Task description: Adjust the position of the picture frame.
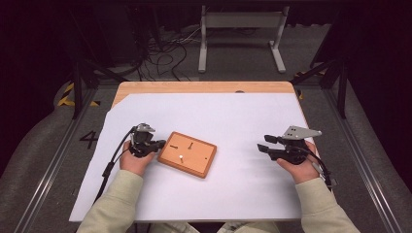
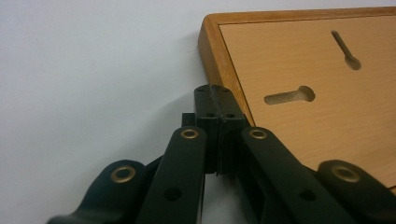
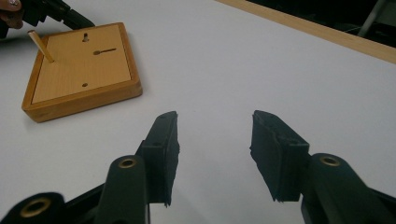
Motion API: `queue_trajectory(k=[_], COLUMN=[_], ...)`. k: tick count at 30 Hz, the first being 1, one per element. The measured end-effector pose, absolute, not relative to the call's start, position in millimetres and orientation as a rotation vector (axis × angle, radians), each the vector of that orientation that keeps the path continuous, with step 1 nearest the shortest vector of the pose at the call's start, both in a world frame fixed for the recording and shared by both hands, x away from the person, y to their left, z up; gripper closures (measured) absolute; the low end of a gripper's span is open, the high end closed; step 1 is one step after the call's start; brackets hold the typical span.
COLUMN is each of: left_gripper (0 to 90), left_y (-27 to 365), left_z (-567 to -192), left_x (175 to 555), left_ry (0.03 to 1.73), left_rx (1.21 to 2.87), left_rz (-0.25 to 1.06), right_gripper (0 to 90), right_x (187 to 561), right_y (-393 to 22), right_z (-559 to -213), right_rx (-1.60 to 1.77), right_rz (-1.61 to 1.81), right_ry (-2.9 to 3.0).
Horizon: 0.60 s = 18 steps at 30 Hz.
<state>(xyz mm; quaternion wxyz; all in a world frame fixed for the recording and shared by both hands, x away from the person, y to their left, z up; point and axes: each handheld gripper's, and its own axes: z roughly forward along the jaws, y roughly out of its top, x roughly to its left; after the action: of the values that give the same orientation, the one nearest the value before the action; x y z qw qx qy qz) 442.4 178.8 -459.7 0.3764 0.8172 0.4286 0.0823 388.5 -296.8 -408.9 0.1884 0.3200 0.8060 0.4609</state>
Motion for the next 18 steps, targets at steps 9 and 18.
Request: queue_trajectory(k=[9, 18], left_gripper=[90.0, 90.0], left_y=[153, 117], left_z=[-458, -455], left_x=[431, 414], left_ry=[1.024, 0.907], left_rx=[2.143, 2.212], left_rz=[0.185, 0.170], right_gripper=[52.3, 52.6], right_x=[389, 388], right_y=[-296, -295], right_z=[-408, -408], right_rx=[0.901, 0.896], right_rz=[1.297, 1.295], right_ry=[2.271, 2.278])
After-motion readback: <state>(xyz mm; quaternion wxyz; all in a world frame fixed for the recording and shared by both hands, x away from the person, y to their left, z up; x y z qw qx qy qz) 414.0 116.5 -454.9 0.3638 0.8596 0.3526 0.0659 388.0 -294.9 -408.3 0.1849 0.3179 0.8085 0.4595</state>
